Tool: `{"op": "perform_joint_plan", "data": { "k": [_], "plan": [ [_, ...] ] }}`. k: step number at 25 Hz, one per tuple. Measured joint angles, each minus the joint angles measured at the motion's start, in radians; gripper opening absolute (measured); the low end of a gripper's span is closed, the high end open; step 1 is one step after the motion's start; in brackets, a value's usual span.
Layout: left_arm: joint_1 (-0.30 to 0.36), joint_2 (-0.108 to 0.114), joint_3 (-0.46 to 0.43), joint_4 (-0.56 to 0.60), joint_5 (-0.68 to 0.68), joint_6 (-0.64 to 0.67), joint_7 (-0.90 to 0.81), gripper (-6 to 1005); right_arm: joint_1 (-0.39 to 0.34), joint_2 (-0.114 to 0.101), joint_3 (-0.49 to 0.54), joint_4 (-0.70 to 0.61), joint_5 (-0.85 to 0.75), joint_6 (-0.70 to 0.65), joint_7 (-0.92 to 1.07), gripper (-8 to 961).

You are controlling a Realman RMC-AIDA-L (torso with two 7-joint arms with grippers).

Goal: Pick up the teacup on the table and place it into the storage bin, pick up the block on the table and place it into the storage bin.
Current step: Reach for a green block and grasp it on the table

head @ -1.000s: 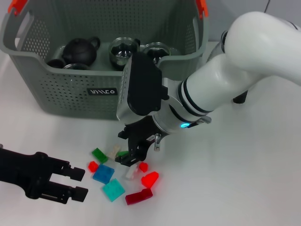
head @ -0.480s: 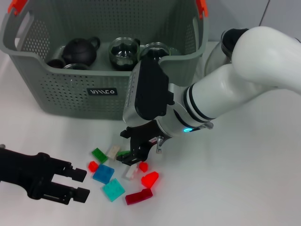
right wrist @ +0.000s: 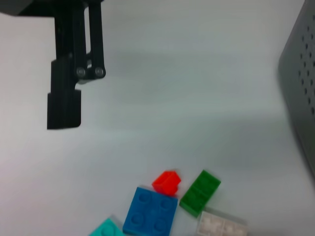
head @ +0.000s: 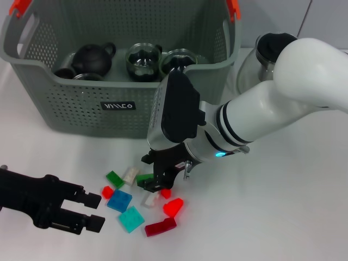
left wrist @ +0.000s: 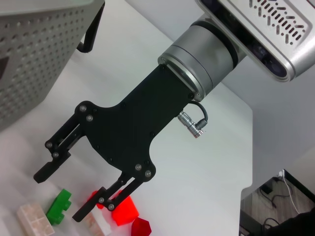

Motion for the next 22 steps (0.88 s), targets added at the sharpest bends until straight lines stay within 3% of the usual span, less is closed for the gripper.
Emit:
{"op": "perform_joint_plan", "data": {
  "k": [22],
  "plan": [
    [-0.010,-0.001,0.000,0.012,0.011,-0.018,0.000,677,-0.002,0.000,-0.010,0.007,0.002,0.001,-0.018,492]
  ]
}}
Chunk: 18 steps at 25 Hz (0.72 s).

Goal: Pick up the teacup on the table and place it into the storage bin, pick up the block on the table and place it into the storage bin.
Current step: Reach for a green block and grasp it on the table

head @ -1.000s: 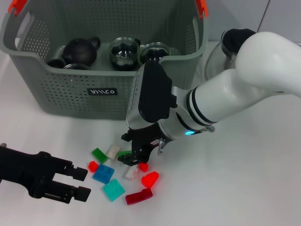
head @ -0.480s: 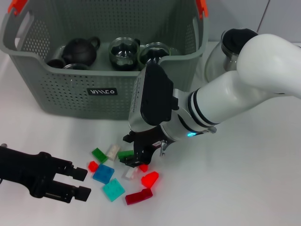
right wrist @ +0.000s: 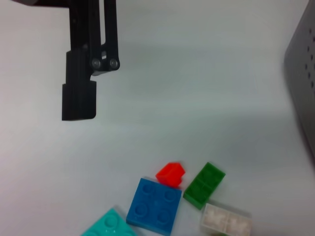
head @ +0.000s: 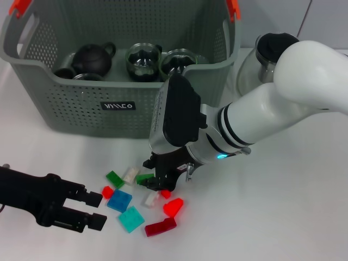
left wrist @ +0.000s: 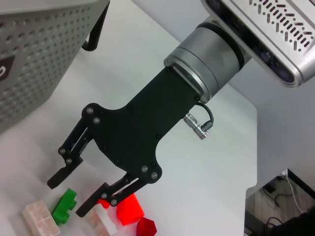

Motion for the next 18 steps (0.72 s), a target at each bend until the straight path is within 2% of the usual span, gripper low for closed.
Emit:
{"op": "perform_joint_plan", "data": {
  "k": [9,18],
  "plan": [
    [-0.001,-0.001,0.001,0.009,0.001,-0.007,0.000,677,-0.006,0.000,-0.001,0.000,0.000,-0.001,-0.003,408],
    [-0.002,-0.001,0.002,0.009,0.001,-0.010,0.000,676,-0.013,0.000,-0.004,0.000,0.016,-0.002,-0.028,408]
  ]
}}
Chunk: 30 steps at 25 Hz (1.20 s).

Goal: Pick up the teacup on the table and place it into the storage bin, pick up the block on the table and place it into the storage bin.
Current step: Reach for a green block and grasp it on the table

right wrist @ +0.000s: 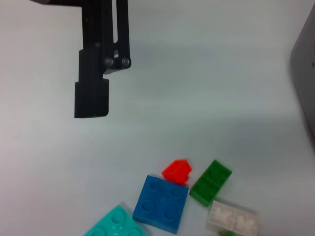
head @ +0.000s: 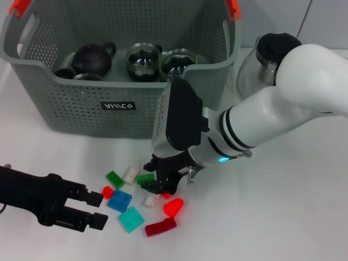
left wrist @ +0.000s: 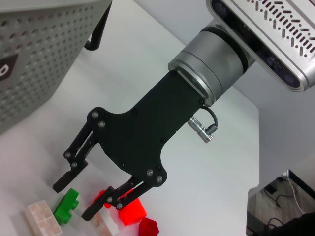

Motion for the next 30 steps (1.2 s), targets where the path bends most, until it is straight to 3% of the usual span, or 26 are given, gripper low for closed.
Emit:
{"op": "perform_joint_plan", "data": {
  "k": [15,20,30],
  "plan": [
    [0.000,0.000,0.000,0.003,0.000,-0.011,0.000,677,0.001,0.000,0.000,0.009,0.001,-0.009,0.005,365],
    [0.000,0.000,0.000,0.003,0.000,-0.011,0.000,677,0.004,0.000,0.000,0.010,0.001,-0.010,0.008,157],
    [0.000,0.001,0.000,0.003,0.000,-0.006,0.000,676,-0.001,-0.002,0.006,0.000,0.001,-0.011,0.001,114]
  ]
}}
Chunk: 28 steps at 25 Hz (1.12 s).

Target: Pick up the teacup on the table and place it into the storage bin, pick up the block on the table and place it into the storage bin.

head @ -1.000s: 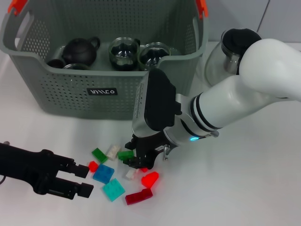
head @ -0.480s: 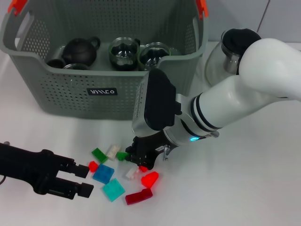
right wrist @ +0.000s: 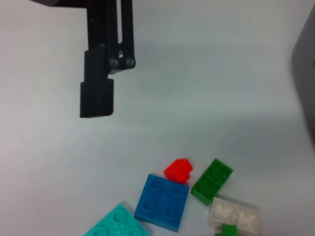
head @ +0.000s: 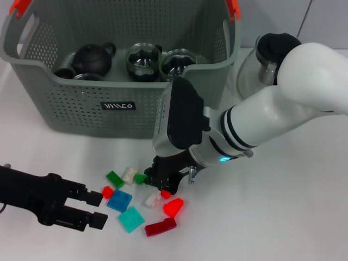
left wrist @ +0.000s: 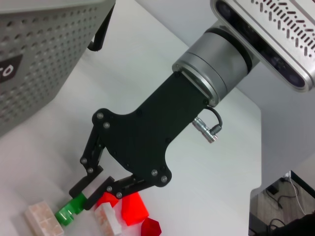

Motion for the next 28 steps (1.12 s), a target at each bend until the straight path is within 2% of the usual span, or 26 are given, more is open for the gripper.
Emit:
{"op": "perform_joint_plan", "data": {
  "k": [7,12,17,20,21,22,26,28],
  "plan": [
    [0.001,0.006,0.000,0.000,0.000,0.007,-0.004,676,-0.006,-0.015,0.030,-0.015,0.011,-0.041,-0.003,114],
    [0.004,0.006,-0.001,0.000,0.000,0.016,-0.007,676,-0.016,-0.026,0.102,-0.034,0.002,-0.121,-0.011,114],
    [0.004,0.006,-0.002,0.000,0.000,0.035,-0.008,676,-0.051,-0.043,0.245,-0.117,-0.051,-0.270,-0.014,115],
    [0.005,0.005,-0.001,0.000,0.000,0.036,-0.008,676,-0.073,-0.040,0.368,-0.195,-0.110,-0.384,-0.002,115],
    [0.005,0.004,-0.002,0.000,0.000,0.036,-0.007,676,-0.076,-0.035,0.440,-0.238,-0.144,-0.458,0.008,115],
    [0.005,0.004,-0.001,0.000,0.000,0.036,-0.007,677,-0.076,-0.035,0.440,-0.238,-0.144,-0.458,0.008,115],
    [0.004,0.002,-0.002,0.000,0.000,0.036,-0.005,677,-0.070,-0.032,0.568,-0.358,-0.167,-0.604,0.060,114],
    [0.003,0.002,-0.001,0.000,0.000,0.036,-0.003,677,-0.066,-0.035,0.587,-0.381,-0.167,-0.616,0.071,114]
  ]
}}
